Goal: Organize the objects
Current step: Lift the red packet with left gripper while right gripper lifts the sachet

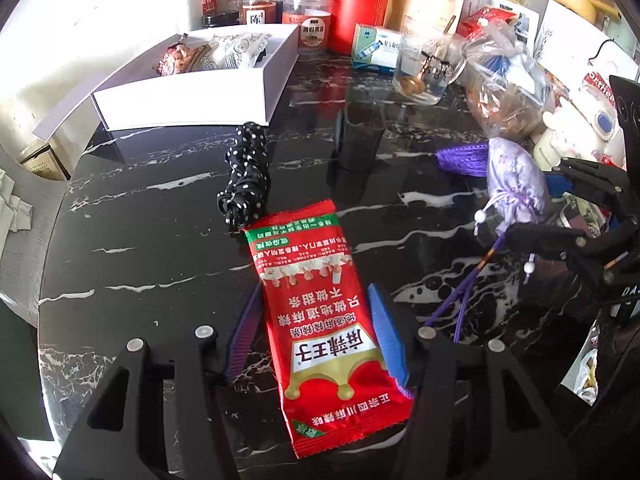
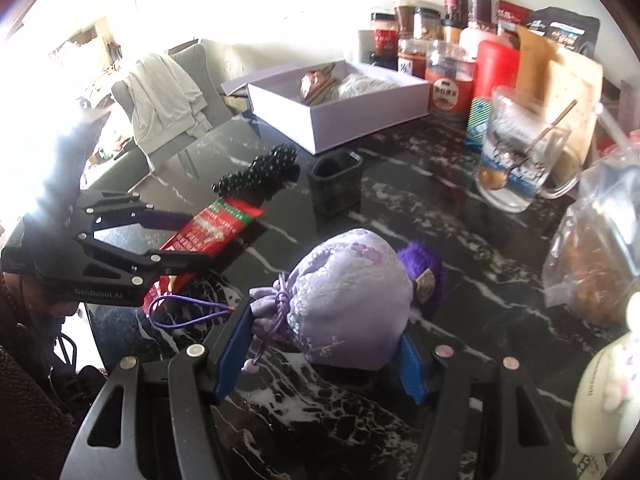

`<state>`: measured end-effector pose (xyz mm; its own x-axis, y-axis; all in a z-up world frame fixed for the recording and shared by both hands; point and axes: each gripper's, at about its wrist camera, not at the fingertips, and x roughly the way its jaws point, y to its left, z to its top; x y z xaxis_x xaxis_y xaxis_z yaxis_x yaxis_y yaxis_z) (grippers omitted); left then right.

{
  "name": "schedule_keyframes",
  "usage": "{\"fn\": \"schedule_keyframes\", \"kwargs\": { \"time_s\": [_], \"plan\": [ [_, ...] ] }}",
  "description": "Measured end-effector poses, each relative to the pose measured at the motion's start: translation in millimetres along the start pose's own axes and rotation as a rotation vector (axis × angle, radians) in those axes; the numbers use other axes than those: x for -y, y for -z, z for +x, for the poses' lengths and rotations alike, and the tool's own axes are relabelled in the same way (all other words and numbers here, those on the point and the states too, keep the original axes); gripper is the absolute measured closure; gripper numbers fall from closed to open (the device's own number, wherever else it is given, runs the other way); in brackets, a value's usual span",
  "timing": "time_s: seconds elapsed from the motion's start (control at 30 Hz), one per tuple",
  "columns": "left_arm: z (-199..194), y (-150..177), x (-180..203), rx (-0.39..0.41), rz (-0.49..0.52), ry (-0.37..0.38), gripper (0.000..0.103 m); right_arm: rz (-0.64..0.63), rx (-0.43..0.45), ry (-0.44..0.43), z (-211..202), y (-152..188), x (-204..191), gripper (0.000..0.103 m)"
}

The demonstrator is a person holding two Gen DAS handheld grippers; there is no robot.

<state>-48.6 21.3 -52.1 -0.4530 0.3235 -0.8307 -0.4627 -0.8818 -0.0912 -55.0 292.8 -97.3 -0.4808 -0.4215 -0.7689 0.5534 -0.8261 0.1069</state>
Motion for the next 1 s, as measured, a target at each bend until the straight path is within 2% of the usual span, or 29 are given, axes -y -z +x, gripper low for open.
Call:
{"fn": "schedule_keyframes", "kwargs": {
  "time_s": [0.17,0.2,0.23,0.33,0.4,0.5,0.57,0.63,0.7,0.9,1.0],
  "plan": [
    [-13,-5,-2,0.029,0.000,-0.011,0.054,-0.010,0.020,0.022,-12,-5,3,0.038],
    [-15,-6,-3,0.033,0.001,-0.013,0.056,-0.010,0.024,0.024,-14,-5,3,0.038],
    [-17,-7,-3,0.034,0.000,-0.016,0.062,-0.010,0.028,0.024,-15,-6,4,0.038],
    [-14,-9,-6,0.014,0.001,-0.018,0.063,-0.016,0.031,0.025,-16,-8,3,0.038],
    [-3,-7,-6,-0.025,0.003,-0.047,0.063,-0.017,0.025,0.019,-13,-8,2,0.038],
    [2,-4,-10,-0.032,-0.041,0.011,0.061,-0.025,0.014,0.014,-10,-6,-1,0.038],
    [6,-4,-13,-0.053,-0.083,0.039,0.047,-0.027,0.005,0.015,-9,-5,-3,0.038],
    [8,-4,-12,-0.050,-0.092,0.043,0.046,-0.023,0.001,0.016,-9,-4,-2,0.038],
    [11,-5,-8,-0.054,-0.080,0.021,0.046,-0.017,0.000,0.022,-9,-4,0,0.038],
    [18,-5,10,-0.040,-0.043,-0.106,0.046,0.001,-0.005,0.031,-9,-2,4,0.038],
    [19,-3,20,-0.025,-0.027,-0.112,0.053,0.007,-0.012,0.026,-7,0,5,0.038]
  ]
}}
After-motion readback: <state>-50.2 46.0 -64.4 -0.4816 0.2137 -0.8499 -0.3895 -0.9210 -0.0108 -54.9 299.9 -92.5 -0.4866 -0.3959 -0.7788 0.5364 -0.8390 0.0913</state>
